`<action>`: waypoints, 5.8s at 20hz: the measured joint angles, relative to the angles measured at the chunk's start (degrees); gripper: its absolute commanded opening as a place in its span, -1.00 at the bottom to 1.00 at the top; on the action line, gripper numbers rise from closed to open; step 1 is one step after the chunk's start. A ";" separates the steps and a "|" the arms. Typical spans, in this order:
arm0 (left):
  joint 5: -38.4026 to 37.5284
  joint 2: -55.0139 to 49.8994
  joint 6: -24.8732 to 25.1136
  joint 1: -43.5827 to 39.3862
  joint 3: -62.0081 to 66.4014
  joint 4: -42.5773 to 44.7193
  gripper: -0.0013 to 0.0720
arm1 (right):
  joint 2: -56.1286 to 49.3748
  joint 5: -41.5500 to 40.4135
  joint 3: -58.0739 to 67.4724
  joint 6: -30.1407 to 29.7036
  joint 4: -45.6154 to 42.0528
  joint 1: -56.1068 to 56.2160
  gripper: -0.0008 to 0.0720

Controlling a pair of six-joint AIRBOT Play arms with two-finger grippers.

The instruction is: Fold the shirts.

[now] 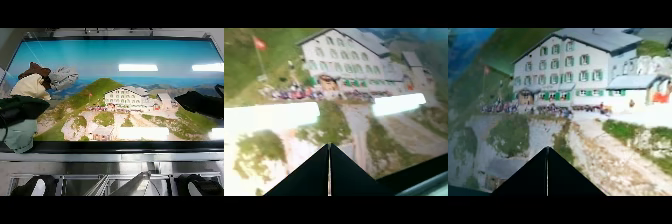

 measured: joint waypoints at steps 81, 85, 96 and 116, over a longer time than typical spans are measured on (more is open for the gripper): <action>-27.08 -44.63 -16.26 -34.25 61.96 1.38 -0.91 | -9.84 18.75 13.22 -35.76 41.20 -24.02 -0.93; -29.35 -37.35 -17.29 -34.42 59.36 2.67 -0.90 | -4.00 19.02 14.75 -37.73 46.77 -25.46 -0.93; -20.81 -41.57 -10.73 -33.57 31.10 3.28 1.00 | -19.89 11.65 2.47 -35.43 31.80 -9.94 0.40; -5.18 -48.33 -6.71 -24.44 3.98 -3.72 0.95 | -39.91 -0.24 -11.47 -36.13 30.14 -5.81 0.28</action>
